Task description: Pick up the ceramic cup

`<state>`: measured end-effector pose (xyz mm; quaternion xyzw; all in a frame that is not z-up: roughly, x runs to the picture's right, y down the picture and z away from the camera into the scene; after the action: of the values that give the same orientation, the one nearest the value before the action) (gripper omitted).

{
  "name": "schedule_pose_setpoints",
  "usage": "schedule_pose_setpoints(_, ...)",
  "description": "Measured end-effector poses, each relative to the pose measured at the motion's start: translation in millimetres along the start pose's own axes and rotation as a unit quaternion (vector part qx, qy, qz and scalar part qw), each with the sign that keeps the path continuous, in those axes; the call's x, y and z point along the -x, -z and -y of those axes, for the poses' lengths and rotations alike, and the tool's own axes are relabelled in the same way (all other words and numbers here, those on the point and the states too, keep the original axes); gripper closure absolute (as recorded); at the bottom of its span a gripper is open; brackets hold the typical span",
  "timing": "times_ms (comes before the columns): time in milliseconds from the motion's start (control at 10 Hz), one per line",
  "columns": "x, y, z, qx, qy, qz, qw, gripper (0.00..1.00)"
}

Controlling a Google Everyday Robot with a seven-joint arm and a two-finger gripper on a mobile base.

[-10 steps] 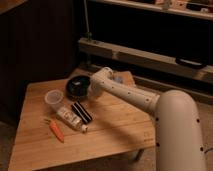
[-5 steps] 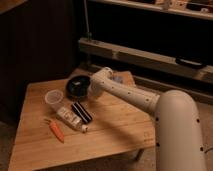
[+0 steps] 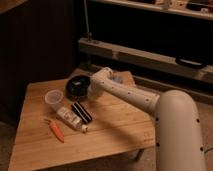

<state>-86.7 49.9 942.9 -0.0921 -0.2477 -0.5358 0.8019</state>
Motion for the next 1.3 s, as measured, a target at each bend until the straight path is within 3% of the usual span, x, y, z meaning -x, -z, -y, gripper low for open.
schedule_pose_setpoints(1000, -1.6, 0.4, 0.1, 0.003, 0.001, 0.003, 1.0000, 0.81)
schedule_pose_setpoints(1300, -12.2, 22.9, 24.0, 0.007, 0.018, 0.005, 0.9998, 0.81)
